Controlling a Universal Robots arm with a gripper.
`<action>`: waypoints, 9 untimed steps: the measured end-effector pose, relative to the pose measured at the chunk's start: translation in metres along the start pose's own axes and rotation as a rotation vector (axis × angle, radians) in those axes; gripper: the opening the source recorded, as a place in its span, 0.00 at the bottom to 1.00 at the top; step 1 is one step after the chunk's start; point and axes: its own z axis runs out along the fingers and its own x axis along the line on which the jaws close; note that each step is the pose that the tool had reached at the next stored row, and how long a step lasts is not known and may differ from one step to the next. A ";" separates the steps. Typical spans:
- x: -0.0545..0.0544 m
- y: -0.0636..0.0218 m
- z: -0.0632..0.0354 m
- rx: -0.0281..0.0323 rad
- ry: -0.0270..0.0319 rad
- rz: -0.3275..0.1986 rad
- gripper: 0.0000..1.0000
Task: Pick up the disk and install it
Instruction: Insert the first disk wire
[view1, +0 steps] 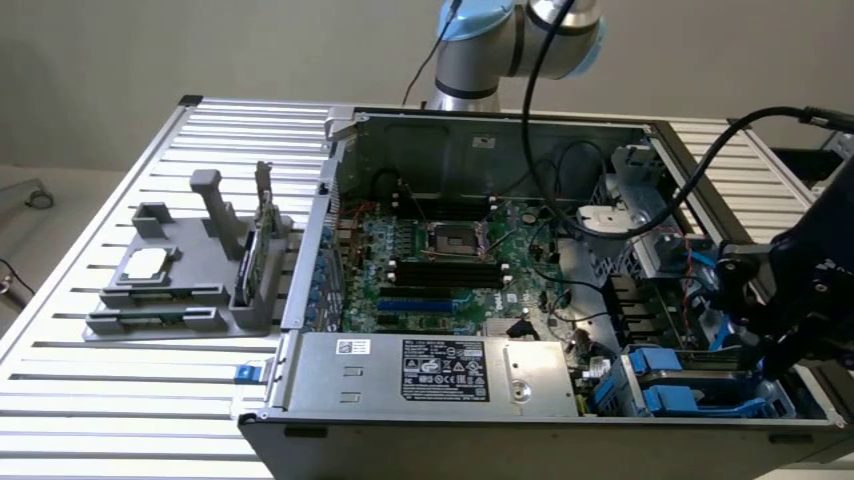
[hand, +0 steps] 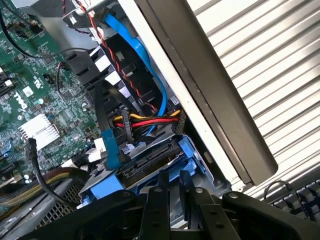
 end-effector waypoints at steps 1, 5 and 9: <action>0.000 0.0009 0.0000 -0.0001 0.0000 0.002 0.23; -0.002 0.0060 0.0002 -0.0004 -0.0003 0.006 0.23; -0.004 0.0103 0.0008 -0.0016 -0.0004 0.009 0.31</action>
